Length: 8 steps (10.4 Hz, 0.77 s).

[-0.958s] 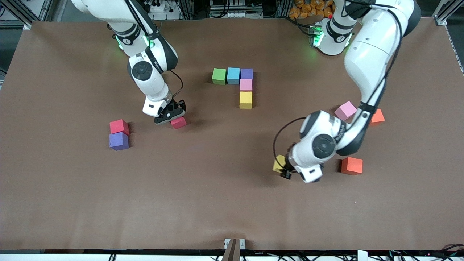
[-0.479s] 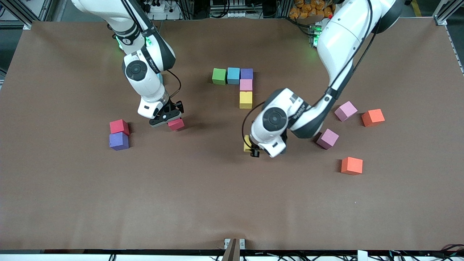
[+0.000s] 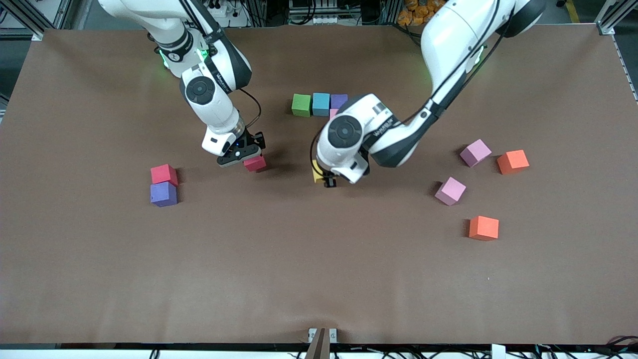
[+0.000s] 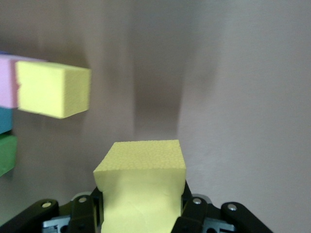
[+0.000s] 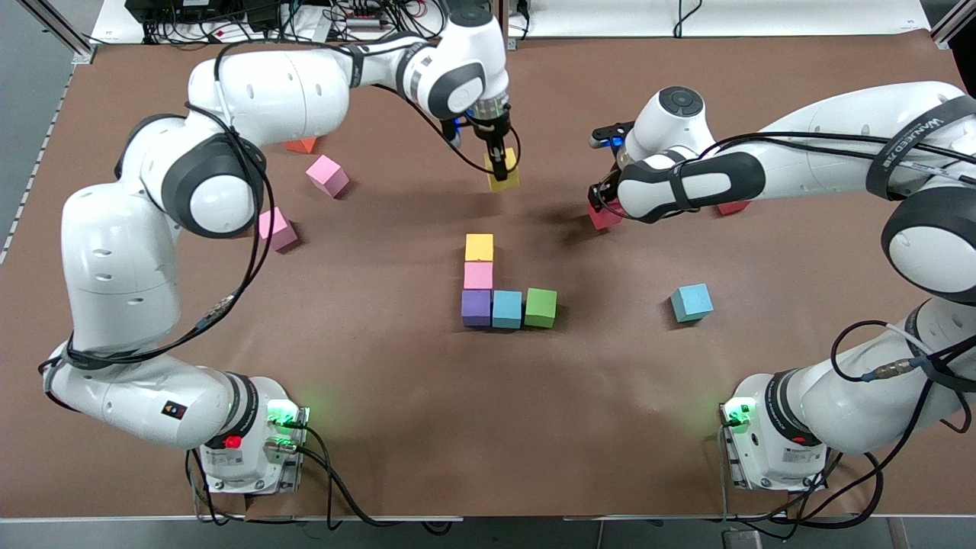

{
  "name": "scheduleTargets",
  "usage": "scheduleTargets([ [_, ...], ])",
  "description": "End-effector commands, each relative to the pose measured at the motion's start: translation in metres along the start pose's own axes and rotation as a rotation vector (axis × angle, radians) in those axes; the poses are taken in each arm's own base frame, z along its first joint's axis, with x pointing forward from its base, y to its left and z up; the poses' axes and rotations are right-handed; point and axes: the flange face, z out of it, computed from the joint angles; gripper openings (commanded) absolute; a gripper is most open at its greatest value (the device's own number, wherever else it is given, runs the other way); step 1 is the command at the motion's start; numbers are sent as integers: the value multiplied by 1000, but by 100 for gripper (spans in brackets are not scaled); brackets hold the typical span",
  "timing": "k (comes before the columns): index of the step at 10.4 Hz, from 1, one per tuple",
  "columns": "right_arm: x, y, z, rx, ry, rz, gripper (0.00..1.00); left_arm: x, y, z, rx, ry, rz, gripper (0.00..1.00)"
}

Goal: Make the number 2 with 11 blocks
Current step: 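Carry the yellow cube with the left gripper while the right gripper lifts pink, then lower the yellow cube against the first yellow cube with the left gripper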

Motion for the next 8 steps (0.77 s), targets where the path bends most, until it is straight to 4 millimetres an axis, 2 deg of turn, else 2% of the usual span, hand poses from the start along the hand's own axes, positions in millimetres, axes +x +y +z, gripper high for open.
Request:
scheduleTargets([
  [1, -1, -11, -7, 15, 3, 71, 37, -6, -29, -5, -17, 20, -50, 32],
  [2, -1, -13, -8, 17, 5, 68, 37, -13, -48, -3, -26, 20, -33, 32],
  [4, 0, -16, -9, 17, 7, 21, 37, 0, -89, 4, -116, -32, -9, 32],
  [5, 0, -15, -10, 14, 10, -96, 37, 2, -99, 8, -123, -41, -10, 32],
  [6, 2, -11, -12, 12, 13, -212, 37, -6, -116, 16, -118, -33, 18, 32],
  [8, 4, 1, -11, 8, -6, -408, 37, -7, -124, 36, -96, -15, 31, 32],
])
